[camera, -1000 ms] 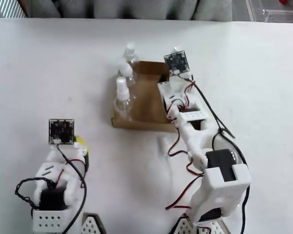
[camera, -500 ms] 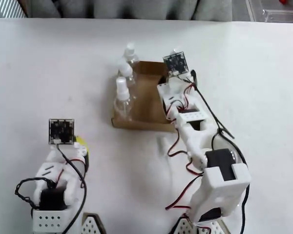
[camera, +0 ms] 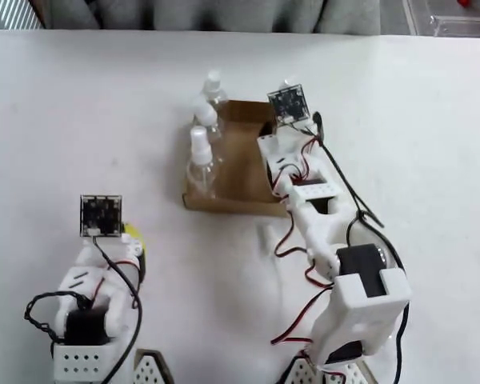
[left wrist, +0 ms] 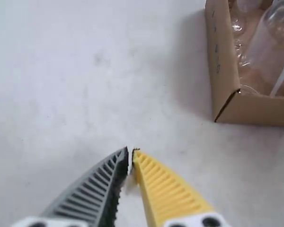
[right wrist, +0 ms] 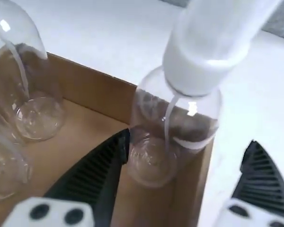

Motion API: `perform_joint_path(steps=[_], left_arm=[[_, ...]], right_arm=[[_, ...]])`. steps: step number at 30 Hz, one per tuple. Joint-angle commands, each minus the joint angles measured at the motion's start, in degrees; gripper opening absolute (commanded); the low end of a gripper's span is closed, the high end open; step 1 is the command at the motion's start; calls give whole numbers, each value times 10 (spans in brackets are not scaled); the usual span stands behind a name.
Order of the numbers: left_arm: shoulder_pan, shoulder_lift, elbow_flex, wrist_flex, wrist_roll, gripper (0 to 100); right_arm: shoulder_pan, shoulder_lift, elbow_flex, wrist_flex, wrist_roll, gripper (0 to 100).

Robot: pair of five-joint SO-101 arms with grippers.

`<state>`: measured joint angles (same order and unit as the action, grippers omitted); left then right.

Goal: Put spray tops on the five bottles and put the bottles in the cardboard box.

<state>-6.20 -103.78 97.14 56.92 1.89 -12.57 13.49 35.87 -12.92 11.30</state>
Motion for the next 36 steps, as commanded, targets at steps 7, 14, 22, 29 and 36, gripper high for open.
perform_joint_path(steps=[7,14,22,29,36], left_arm=[[-6,-8,-2,-1,-5,24],[-7,-8,-2,-2,-5,24],[-7,-8,-2,-2,-5,24],[-7,-7,-2,-1,-5,24],[-7,-7,-1,-1,-5,24]], right_arm=[[1,-98,33,-30,5,322],[-5,-140,60,-30,5,322],[-9,-194,75,-30,0,322],[-11,-289,140,-30,3,322],[-12,-405,215,-27,3,322]])
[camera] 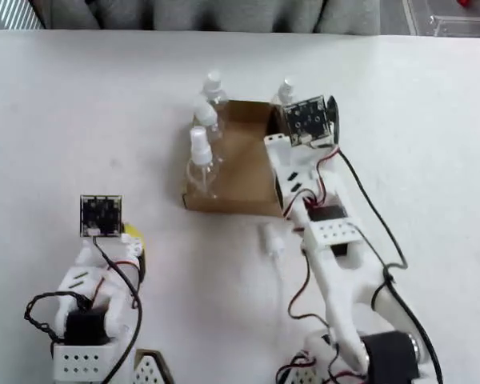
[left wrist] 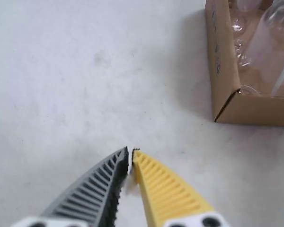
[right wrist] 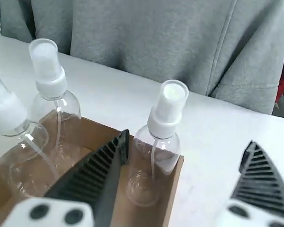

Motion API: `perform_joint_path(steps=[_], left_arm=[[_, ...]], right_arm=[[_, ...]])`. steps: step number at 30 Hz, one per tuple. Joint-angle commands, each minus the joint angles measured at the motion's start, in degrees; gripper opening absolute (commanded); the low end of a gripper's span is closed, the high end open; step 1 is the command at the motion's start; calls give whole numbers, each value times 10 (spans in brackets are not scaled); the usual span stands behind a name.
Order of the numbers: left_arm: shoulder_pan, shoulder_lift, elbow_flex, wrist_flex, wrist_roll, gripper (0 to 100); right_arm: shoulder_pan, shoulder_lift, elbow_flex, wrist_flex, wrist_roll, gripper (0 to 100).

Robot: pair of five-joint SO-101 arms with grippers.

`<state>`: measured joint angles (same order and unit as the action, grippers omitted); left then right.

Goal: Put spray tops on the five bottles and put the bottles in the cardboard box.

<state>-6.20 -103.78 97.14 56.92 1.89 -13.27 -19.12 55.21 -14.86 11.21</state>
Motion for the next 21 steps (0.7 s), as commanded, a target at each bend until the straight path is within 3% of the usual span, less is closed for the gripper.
perform_joint_path(steps=[1,4,7,15,21], left_arm=[[-7,-7,-1,-1,-5,24],[-7,-7,-1,0,-5,24],[-7,-7,-1,2,-5,24],[-7,-7,-1,4,-5,24],[-7,-7,-1,19,-5,24]], right_arm=[[-6,-98,32,-7,2,322],[-5,-164,64,7,1,320],[-3,-240,83,88,1,320],[1,-473,88,422,5,319],[59,-618,88,694,12,318]])
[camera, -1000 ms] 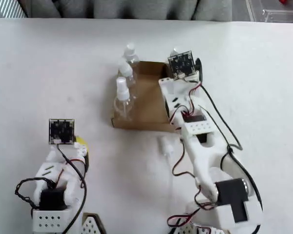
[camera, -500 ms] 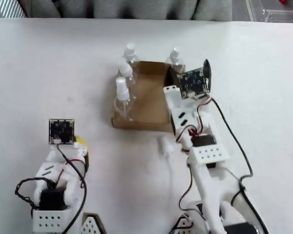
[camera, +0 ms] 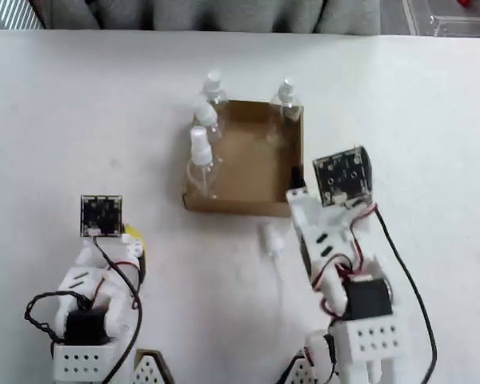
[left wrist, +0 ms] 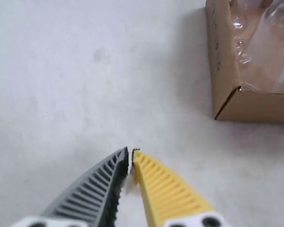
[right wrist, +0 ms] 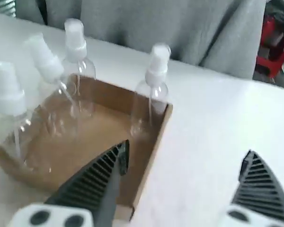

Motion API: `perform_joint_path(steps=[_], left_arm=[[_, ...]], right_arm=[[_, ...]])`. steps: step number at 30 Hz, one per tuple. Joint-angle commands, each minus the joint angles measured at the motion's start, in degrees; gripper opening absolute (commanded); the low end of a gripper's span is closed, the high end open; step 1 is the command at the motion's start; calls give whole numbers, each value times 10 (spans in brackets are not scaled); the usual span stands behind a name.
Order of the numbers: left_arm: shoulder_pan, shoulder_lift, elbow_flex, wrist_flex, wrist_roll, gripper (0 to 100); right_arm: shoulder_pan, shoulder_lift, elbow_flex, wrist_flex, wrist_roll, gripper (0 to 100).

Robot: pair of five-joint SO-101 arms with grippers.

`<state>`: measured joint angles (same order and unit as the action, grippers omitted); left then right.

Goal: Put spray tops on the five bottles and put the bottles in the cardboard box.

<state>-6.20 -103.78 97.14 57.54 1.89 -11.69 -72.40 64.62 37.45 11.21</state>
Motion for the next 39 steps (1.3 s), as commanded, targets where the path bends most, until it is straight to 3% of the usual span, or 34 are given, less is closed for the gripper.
perform_joint_path(steps=[1,7,13,19,27,31,39], left_arm=[[-7,-7,-1,14,-5,24],[-7,-7,-1,25,-5,24],[-7,-7,-1,25,-5,24],[-7,-7,-1,26,-5,23],[-7,-7,-1,37,-5,24],[-7,-7,-1,37,-5,24],[-7,-7,-1,37,-5,24]], right_arm=[[59,-104,-6,212,33,318],[201,-160,-6,431,197,318],[357,-160,9,527,343,319],[473,-160,34,548,417,304],[516,-160,35,555,444,5],[541,-160,35,561,461,14],[714,-148,92,536,655,15]])
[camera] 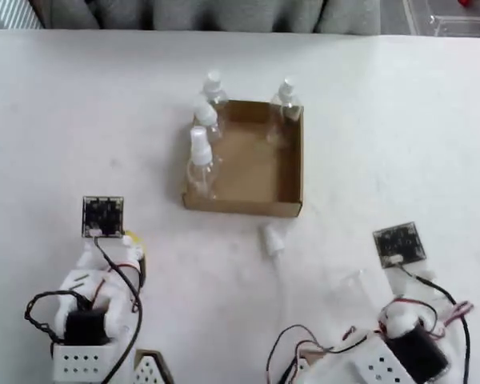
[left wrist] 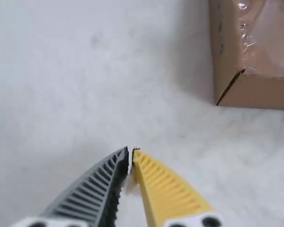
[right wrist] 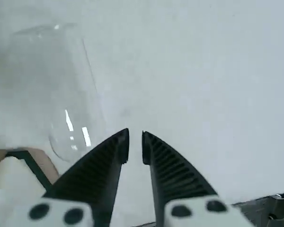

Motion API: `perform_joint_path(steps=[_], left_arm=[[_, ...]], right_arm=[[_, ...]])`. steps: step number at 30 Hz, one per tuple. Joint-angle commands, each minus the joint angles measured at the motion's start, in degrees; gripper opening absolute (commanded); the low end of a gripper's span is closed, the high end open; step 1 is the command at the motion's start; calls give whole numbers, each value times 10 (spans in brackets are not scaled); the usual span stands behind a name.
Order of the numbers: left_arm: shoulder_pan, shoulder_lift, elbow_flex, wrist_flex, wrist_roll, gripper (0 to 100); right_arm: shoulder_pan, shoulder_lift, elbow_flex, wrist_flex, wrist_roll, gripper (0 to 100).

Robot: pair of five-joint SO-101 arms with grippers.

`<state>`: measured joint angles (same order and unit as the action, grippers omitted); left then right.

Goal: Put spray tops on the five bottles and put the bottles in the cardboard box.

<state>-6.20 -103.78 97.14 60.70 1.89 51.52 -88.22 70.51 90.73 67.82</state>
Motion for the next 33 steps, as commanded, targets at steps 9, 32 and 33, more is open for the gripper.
perform_joint_path(steps=[9,32,33], left_arm=[[-7,-7,-1,5,-5,24],[-7,-7,-1,5,-5,24],[-7,-7,-1,5,-5,24]], right_arm=[[225,204,20,-2,291,15],[102,545,-135,-9,278,18],[102,545,-133,-27,254,18]])
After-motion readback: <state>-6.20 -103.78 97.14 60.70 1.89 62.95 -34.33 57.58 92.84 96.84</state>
